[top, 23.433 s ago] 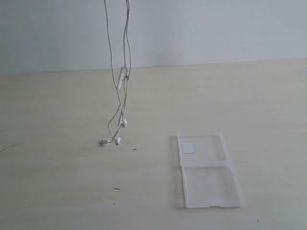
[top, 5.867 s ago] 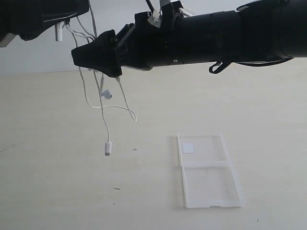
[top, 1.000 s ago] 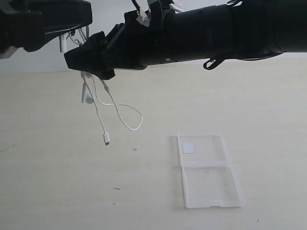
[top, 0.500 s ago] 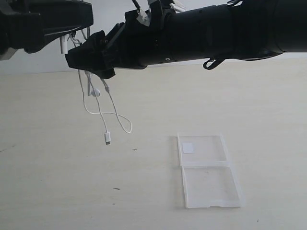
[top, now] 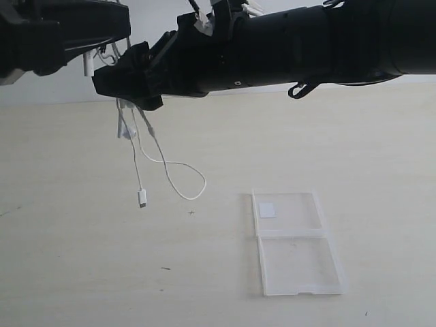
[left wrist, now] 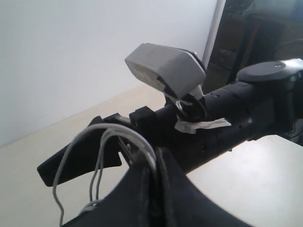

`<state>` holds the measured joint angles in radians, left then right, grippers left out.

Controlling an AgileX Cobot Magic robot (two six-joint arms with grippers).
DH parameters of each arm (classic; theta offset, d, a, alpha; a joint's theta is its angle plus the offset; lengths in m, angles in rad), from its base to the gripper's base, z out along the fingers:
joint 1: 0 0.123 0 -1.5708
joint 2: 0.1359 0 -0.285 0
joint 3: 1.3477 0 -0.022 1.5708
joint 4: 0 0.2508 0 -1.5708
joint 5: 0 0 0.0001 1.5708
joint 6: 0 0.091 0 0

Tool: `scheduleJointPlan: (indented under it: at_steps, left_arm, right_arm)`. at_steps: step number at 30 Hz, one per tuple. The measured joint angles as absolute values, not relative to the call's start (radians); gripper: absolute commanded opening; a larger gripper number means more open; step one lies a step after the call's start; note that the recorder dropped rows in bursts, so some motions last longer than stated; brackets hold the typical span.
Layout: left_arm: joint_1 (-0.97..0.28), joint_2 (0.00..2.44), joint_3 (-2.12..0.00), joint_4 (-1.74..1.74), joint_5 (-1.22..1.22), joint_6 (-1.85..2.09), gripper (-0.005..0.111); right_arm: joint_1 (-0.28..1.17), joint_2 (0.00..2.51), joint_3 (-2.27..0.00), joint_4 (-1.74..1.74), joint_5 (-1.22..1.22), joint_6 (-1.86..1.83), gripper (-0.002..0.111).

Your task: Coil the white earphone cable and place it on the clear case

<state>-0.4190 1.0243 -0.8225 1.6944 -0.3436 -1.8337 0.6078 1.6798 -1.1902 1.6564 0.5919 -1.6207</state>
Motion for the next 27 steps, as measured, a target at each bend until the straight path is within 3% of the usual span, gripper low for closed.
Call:
scheduleJointPlan:
  at_steps: [17, 19, 22, 26, 27]
  left_arm:
    - [-0.419, 1.024, -0.823, 1.713, -0.342, -1.836, 0.000]
    - [-0.419, 1.024, -0.823, 1.713, -0.349, -1.846, 0.000]
    - [-0.419, 1.024, -0.823, 1.713, -0.354, -1.851, 0.000]
    - [-0.419, 1.024, -0.823, 1.713, -0.358, -1.854, 0.000]
    - [-0.417, 1.024, -0.823, 1.713, -0.356, -1.854, 0.000]
  right_arm:
    - [0.608, 1.661, -1.190, 1.698, 0.592, -1.651, 0.075]
    - [0.608, 1.661, -1.190, 1.700, 0.592, -1.653, 0.065]
    - [0.608, 1.661, -1.190, 1.701, 0.584, -1.653, 0.041]
    - [0.608, 1.659, -1.190, 1.713, 0.563, -1.653, 0.000]
    - [0.608, 1.659, -1.190, 1.713, 0.563, -1.653, 0.000]
